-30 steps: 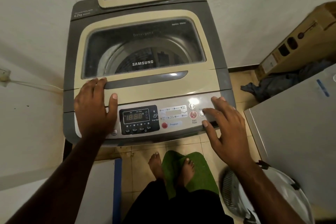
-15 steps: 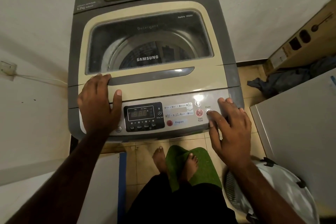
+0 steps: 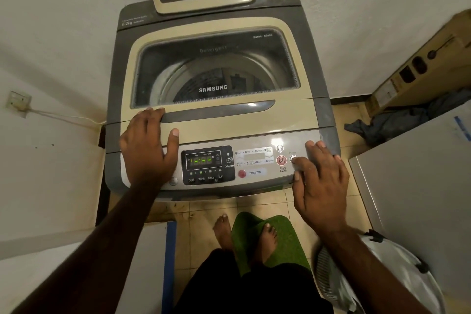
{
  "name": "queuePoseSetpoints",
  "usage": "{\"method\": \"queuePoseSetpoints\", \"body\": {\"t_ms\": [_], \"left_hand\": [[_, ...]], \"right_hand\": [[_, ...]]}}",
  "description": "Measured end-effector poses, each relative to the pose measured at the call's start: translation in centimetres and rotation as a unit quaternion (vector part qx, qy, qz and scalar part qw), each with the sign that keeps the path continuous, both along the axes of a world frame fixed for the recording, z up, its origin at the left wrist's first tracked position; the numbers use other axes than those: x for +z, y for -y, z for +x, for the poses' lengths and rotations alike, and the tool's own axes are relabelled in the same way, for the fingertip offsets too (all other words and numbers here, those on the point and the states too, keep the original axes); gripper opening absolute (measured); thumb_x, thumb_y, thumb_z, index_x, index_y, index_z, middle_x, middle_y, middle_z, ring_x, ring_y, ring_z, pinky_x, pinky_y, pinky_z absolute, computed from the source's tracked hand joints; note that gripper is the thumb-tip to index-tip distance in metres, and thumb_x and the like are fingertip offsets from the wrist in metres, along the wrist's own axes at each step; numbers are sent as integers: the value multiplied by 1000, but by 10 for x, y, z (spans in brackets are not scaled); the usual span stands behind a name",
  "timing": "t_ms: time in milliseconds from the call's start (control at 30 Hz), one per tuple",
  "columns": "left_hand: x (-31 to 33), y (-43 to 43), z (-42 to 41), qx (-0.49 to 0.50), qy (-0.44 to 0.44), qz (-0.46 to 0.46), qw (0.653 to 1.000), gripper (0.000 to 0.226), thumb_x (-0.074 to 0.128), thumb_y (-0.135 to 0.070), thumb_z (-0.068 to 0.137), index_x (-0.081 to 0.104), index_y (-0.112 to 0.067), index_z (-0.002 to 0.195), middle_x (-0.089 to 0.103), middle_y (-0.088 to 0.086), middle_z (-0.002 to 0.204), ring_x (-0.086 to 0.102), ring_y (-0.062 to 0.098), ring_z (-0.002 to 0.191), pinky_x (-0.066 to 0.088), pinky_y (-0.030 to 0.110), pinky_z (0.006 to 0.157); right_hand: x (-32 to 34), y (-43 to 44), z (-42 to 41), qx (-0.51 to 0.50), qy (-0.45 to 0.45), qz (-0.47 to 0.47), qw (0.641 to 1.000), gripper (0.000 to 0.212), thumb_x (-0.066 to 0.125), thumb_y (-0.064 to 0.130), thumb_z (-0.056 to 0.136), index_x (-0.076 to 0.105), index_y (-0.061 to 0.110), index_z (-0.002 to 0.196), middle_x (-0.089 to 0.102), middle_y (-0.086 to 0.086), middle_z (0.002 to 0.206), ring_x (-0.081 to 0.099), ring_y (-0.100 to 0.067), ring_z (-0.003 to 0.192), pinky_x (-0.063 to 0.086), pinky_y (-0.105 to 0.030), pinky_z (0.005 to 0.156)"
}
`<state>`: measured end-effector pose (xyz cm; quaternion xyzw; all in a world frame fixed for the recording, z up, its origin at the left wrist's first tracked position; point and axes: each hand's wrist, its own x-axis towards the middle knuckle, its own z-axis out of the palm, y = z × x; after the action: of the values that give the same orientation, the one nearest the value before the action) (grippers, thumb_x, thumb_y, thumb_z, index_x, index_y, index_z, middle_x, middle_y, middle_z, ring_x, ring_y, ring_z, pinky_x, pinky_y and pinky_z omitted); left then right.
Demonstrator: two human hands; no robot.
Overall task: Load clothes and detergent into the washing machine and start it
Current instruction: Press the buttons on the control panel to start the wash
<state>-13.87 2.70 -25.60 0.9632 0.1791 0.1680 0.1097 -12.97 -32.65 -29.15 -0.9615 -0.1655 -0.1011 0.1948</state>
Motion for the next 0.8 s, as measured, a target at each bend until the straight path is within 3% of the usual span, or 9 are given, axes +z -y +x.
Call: {"method": "queuePoseSetpoints", "body": {"t_ms": [367, 600, 800], "left_hand": [[6, 1, -5, 0, -5, -1, 1000, 53, 41, -51, 98, 48, -21, 142, 52, 5, 144, 48, 25, 134, 38, 50, 108], [6, -1, -6, 2, -13, 2, 1000, 53, 43, -50, 98, 48, -23, 143, 52, 6, 145, 48, 25, 135, 39, 50, 109], [2, -3, -5, 6, -23, 5, 1000, 54, 42, -53, 98, 46, -24, 144, 50, 5, 148, 44, 24, 139, 37, 48, 111]], "right_hand": [[36, -12, -17, -20, -85, 2, 996, 37, 50, 30, 96, 57, 21, 131, 42, -7, 158, 31, -27, 152, 31, -55, 119], [42, -37, -44, -79, -141, -69, 984, 79, 78, 23, 77, 44, 15, 148, 32, -8, 165, 25, -29, 154, 31, -52, 120], [43, -61, -62, -92, -166, -94, 977, 84, 79, 28, 78, 38, 21, 151, 25, -12, 166, 21, -34, 155, 35, -56, 118]]}}
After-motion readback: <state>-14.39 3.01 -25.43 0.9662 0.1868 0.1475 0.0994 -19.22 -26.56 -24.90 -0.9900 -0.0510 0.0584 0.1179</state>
